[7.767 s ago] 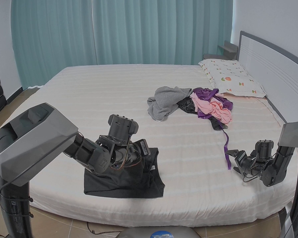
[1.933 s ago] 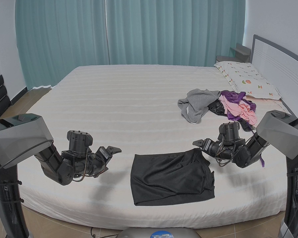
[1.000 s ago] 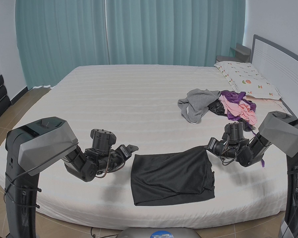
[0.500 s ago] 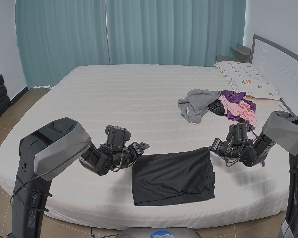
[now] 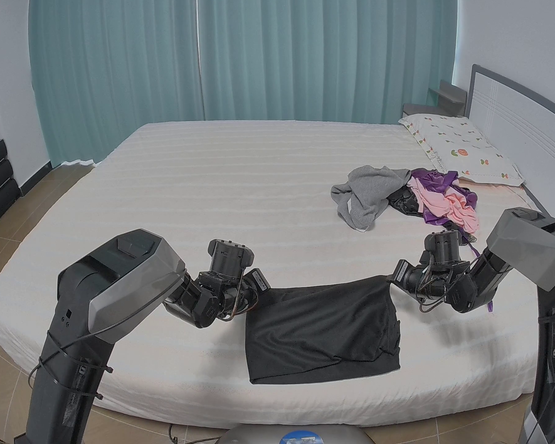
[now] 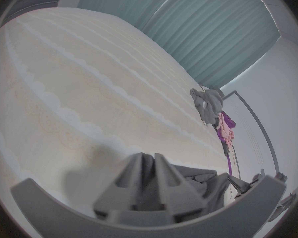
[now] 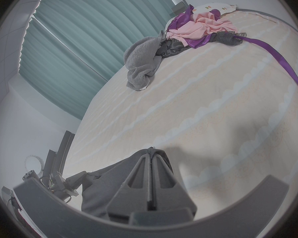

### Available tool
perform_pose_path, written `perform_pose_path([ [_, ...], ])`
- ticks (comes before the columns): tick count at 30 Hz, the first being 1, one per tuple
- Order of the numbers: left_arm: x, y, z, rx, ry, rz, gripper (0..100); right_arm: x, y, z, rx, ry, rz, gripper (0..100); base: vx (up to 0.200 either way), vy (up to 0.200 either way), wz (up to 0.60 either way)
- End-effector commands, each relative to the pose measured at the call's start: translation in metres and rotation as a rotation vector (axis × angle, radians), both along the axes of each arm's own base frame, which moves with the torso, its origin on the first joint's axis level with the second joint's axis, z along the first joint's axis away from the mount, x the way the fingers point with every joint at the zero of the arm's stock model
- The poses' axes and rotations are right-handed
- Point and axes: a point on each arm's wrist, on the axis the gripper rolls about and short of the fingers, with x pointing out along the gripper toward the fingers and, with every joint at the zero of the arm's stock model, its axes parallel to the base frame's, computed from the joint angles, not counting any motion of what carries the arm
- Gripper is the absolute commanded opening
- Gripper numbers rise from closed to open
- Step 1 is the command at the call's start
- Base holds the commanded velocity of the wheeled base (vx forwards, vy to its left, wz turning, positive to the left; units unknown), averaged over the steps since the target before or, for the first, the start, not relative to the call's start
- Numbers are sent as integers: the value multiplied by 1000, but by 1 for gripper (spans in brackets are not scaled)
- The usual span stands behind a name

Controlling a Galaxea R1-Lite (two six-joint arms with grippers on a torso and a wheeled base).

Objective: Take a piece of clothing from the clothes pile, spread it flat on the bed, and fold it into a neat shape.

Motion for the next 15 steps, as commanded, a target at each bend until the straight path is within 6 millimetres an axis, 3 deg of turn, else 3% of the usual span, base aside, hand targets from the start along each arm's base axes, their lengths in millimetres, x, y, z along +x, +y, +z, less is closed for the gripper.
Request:
perform_pose_path([
  [1, 1, 1, 0, 9, -14, 44, 0, 0, 0, -1, -1, 1, -1, 0, 0, 0, 0],
  [7, 5, 7, 7, -64, -54, 170, 0, 2, 1, -6, -2, 7, 0, 0, 0, 0, 0],
  [15, 1, 21, 9, -62, -48, 207, 0, 4, 1, -10, -4, 9, 1, 0, 0, 0, 0],
])
